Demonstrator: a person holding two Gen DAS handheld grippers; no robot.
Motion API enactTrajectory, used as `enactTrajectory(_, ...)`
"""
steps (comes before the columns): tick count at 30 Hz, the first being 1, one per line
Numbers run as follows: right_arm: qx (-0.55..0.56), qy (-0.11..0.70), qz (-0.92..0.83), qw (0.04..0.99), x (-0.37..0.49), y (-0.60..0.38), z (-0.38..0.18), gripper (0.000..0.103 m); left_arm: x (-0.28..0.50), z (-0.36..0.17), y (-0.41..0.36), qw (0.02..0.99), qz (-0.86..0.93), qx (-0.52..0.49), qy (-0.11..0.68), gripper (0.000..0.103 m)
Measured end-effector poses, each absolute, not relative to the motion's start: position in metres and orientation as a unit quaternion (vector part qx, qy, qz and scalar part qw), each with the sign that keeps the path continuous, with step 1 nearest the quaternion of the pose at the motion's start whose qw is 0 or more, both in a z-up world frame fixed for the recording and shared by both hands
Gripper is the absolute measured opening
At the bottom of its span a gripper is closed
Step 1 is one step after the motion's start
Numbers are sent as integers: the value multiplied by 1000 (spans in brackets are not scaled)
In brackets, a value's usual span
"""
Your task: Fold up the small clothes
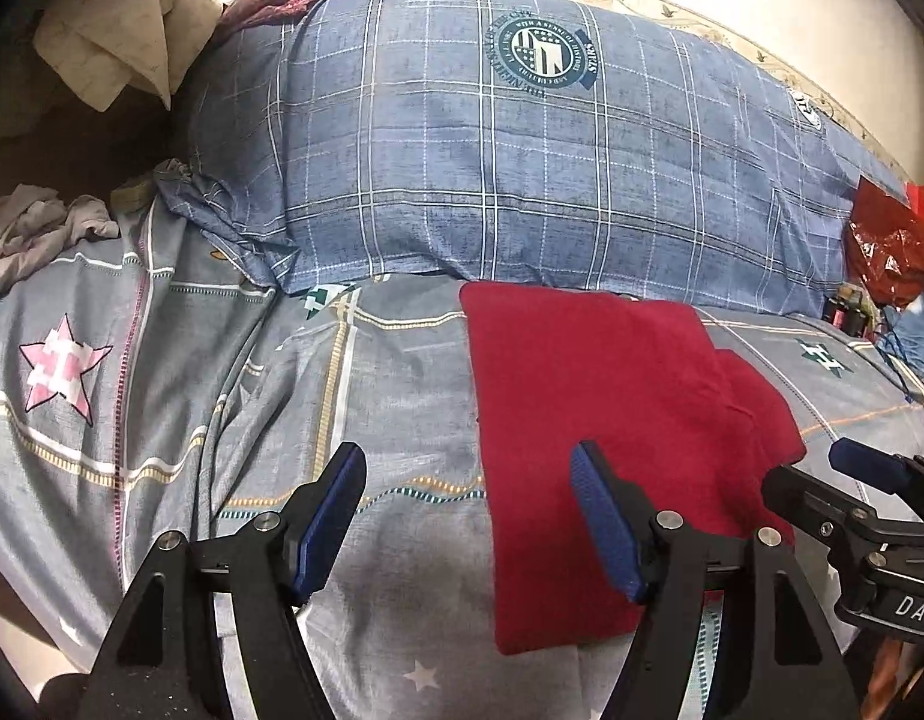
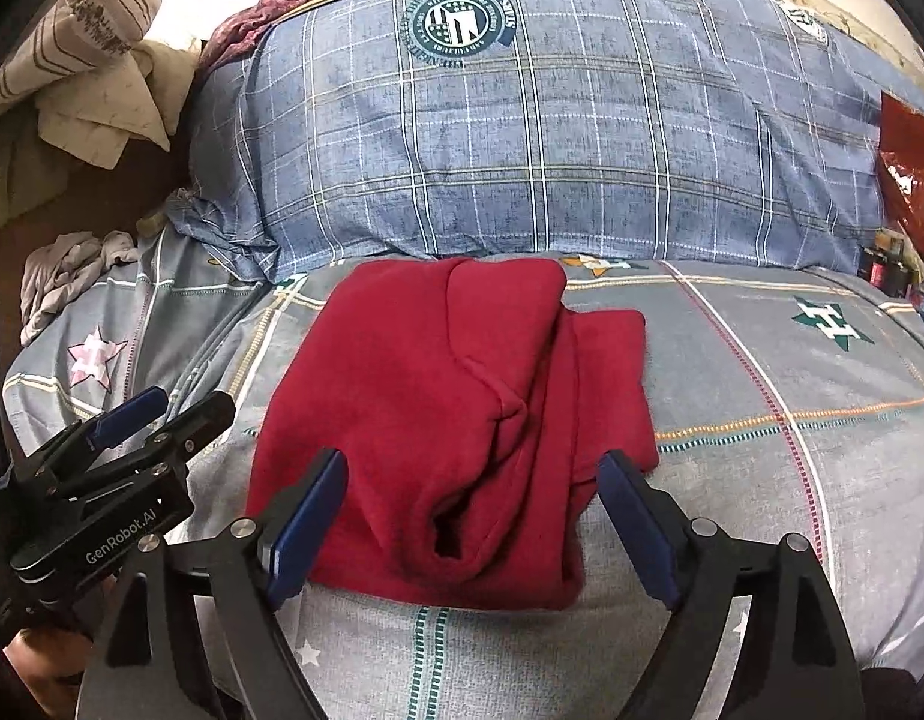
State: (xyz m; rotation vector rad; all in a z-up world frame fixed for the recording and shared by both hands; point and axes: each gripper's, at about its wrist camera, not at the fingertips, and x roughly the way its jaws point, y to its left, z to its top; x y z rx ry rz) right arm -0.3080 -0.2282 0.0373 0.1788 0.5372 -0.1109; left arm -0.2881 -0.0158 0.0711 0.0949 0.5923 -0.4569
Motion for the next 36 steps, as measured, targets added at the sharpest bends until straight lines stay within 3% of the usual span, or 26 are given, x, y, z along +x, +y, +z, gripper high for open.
enactTrajectory(36, 93, 287, -52, 952, -292, -226, 28, 87, -283, 64, -29, 929, -219, 53, 294, 70)
